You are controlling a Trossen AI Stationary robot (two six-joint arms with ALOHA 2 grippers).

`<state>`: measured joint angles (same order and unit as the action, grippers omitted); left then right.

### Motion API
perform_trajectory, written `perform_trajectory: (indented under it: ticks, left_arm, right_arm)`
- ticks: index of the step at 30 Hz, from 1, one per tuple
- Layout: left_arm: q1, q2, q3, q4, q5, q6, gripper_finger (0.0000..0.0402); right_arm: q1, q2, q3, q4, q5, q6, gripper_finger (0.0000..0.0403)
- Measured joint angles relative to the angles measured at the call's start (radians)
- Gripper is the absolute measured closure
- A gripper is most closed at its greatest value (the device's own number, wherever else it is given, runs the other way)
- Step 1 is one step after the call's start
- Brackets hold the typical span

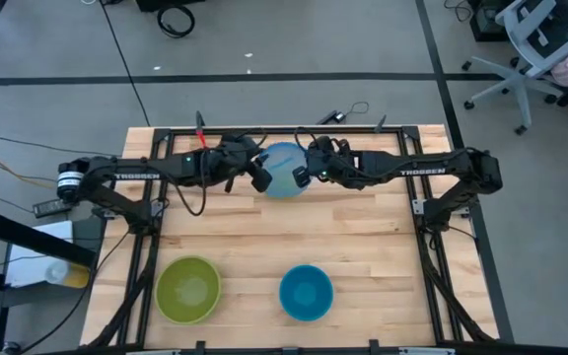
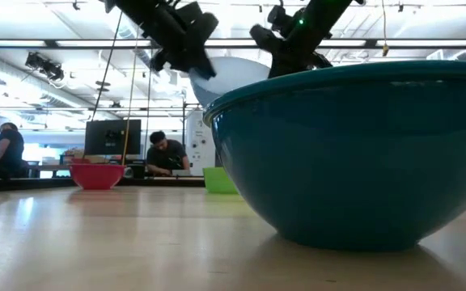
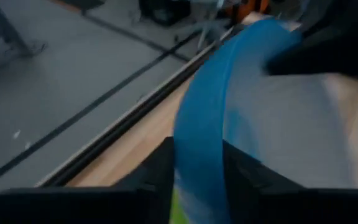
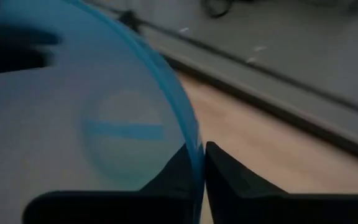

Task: Nest bowls inside each other
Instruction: Stack the light blue bowl into the dark green bowl

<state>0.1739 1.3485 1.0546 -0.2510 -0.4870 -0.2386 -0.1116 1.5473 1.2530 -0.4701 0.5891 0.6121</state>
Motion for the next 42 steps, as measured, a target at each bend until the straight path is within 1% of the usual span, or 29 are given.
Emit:
perform_trajectory:
  ticks: [2,3,4,6,8,9,10,11,13,14,16,18,19,20,21,23,27,30,33,35,37,42]
  left_arm:
    - [0.008,-0.010,0.000,-0.071,0.009,-0.028,0.0365]
    - [0.014,-0.022,0.000,-0.119,0.028,-0.050,0.0381]
    - [0.020,-0.032,0.000,-0.158,0.053,-0.077,0.0389]
    - [0.027,-0.048,0.003,-0.223,0.110,-0.104,0.0391]
    - [0.033,-0.073,-0.006,-0.356,0.165,-0.077,0.0391]
    - [0.035,-0.077,-0.008,-0.389,0.190,-0.075,0.0392]
    - [0.035,-0.082,-0.004,-0.390,0.216,-0.059,0.0392]
    - [0.035,-0.093,-0.001,-0.427,0.227,-0.060,0.0392]
    - [0.033,-0.116,-0.002,-0.562,0.261,-0.056,0.0392]
    - [0.030,-0.129,-0.003,-0.595,0.307,-0.053,0.0392]
    - [0.015,-0.151,-0.003,-0.649,0.436,-0.019,0.0393]
    - [-0.031,-0.190,-0.003,-0.739,0.618,0.008,0.0393]
    - [-0.060,-0.209,-0.003,-0.775,0.682,0.006,0.0393]
    - [-0.102,-0.219,-0.003,-0.809,0.714,-0.005,0.0393]
    - [-0.156,-0.228,-0.011,-0.838,0.724,-0.026,0.0393]
    - [-0.266,-0.248,-0.035,-0.874,0.695,-0.062,0.0393]
    - [-0.484,-0.264,-0.107,-0.868,0.636,-0.187,0.0393]
    - [-0.594,-0.263,-0.183,-0.832,0.584,-0.318,0.0393]
    - [-0.662,-0.263,-0.239,-0.773,0.559,-0.453,0.0382]
    - [-0.690,-0.261,-0.247,-0.749,0.559,-0.489,0.0361]
    - [-0.712,-0.263,-0.247,-0.744,0.559,-0.525,0.0329]
    - [-0.745,-0.263,-0.246,-0.778,0.565,-0.625,0.0226]
  right_arm:
    - [0.000,-0.020,0.000,0.015,-0.068,0.006,0.0348]
    - [0.001,-0.032,0.000,0.032,-0.103,0.007,0.0337]
    - [0.002,-0.048,0.000,0.060,-0.136,0.005,0.0326]
    - [0.002,-0.091,0.000,0.096,-0.207,-0.022,0.0305]
    - [-0.009,-0.144,-0.001,0.165,-0.273,-0.057,0.0286]
    - [-0.015,-0.170,0.001,0.217,-0.307,-0.068,0.0279]
    - [-0.019,-0.196,0.002,0.252,-0.327,-0.078,0.0273]
    - [-0.022,-0.218,0.002,0.284,-0.343,-0.092,0.0268]
    - [-0.022,-0.264,0.002,0.341,-0.349,-0.122,0.0264]
    - [-0.021,-0.286,0.001,0.344,-0.339,-0.142,0.0264]
    - [-0.027,-0.325,0.002,0.337,-0.286,-0.166,0.0265]
    - [-0.048,-0.361,0.002,0.260,-0.238,-0.171,0.0266]
    - [-0.057,-0.371,0.001,0.228,-0.225,-0.170,0.0266]
    - [-0.065,-0.381,0.001,0.192,-0.215,-0.164,0.0266]
    - [-0.074,-0.390,0.001,0.146,-0.212,-0.159,0.0266]
    - [-0.086,-0.399,0.000,0.084,-0.213,-0.139,0.0265]
    - [-0.089,-0.393,-0.001,-0.002,-0.203,-0.108,0.0265]
    - [-0.085,-0.376,-0.006,-0.015,-0.190,-0.087,0.0265]
    - [-0.084,-0.353,-0.014,-0.009,-0.205,-0.066,0.0265]
    - [-0.088,-0.331,-0.015,-0.008,-0.221,-0.062,0.0265]
    - [-0.089,-0.310,-0.015,-0.007,-0.242,-0.062,0.0265]
    - [-0.089,-0.263,-0.015,0.003,-0.283,-0.039,0.0265]
